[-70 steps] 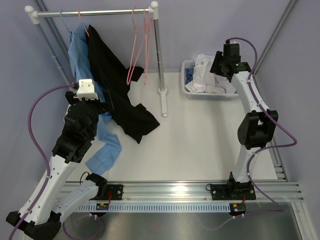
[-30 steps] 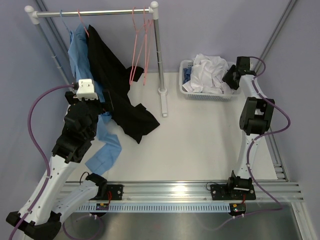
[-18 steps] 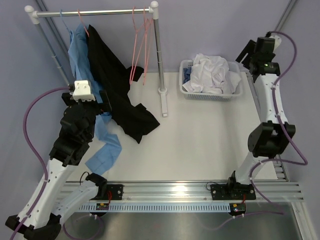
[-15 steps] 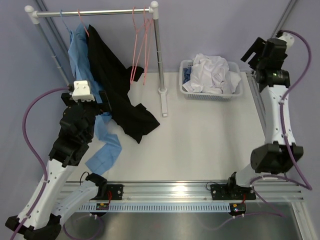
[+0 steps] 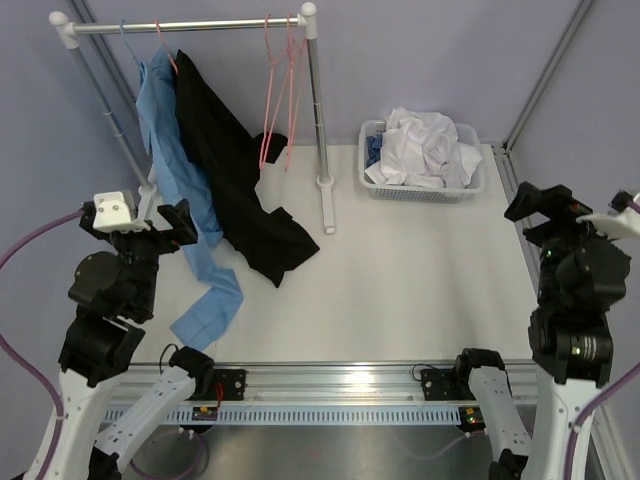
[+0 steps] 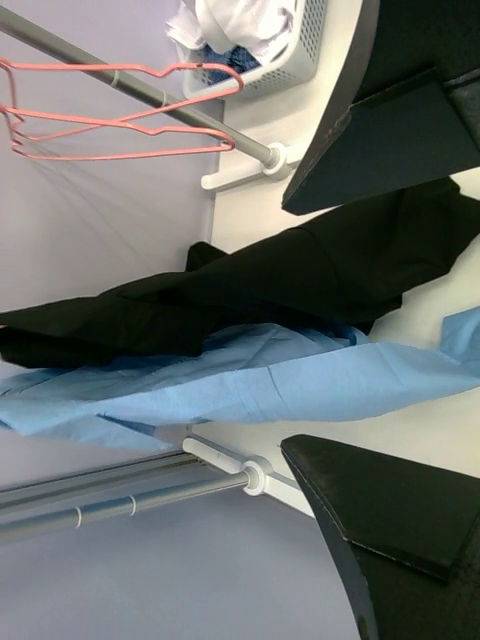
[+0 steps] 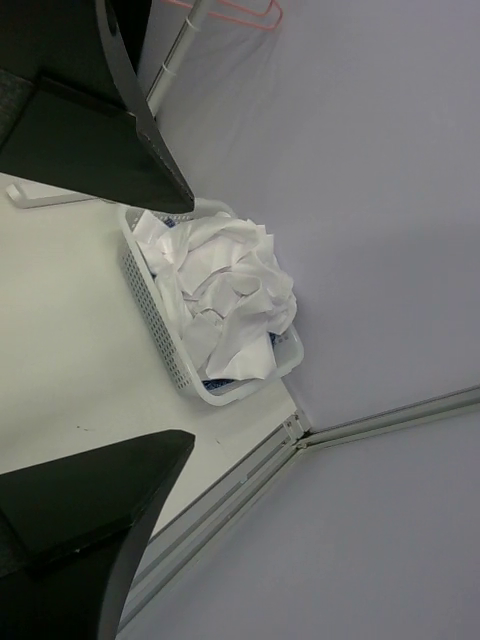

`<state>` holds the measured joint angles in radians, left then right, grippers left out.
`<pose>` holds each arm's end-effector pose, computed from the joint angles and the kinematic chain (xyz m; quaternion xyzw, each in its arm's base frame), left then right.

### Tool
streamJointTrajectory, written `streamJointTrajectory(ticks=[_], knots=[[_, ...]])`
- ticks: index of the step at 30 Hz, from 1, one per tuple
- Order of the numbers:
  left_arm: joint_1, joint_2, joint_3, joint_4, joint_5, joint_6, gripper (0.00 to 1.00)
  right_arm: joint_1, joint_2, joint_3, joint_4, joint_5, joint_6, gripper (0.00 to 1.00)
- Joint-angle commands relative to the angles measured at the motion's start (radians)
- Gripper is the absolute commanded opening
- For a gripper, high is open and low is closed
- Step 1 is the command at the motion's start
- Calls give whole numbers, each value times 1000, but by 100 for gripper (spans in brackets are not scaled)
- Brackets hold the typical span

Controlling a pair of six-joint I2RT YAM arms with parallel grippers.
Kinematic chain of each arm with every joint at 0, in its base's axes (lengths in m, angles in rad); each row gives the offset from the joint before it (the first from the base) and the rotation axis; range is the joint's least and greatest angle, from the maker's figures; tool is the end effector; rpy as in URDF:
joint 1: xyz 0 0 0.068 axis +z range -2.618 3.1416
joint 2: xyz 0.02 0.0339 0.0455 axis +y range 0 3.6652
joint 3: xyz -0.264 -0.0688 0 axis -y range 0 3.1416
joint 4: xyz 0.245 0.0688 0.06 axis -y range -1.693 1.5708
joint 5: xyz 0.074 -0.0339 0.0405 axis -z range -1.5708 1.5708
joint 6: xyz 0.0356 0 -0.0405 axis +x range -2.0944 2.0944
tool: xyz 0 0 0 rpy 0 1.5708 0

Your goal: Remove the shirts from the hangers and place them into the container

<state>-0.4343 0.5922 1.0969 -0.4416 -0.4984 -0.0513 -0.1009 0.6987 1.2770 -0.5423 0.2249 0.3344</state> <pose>0.0901 -0.0230 0.4385 -0.0503 0.6854 -0.0060 0.7264 0.0976 -0.0179 0.4714 0.2278 0.6562 0.0059 0.7194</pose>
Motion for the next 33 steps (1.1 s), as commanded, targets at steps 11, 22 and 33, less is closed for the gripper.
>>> streamJointTrajectory(ticks=[11,22,33], knots=[[3,-322,-173,-213,10,-160,99,142,-439,-274,128,34,-4,99],[3,-394,-232,-275,18,-188,99,198,-439,-320,168,44,-37,99],[3,-393,-261,-284,31,-194,99,198,-407,-337,194,18,-31,100]])
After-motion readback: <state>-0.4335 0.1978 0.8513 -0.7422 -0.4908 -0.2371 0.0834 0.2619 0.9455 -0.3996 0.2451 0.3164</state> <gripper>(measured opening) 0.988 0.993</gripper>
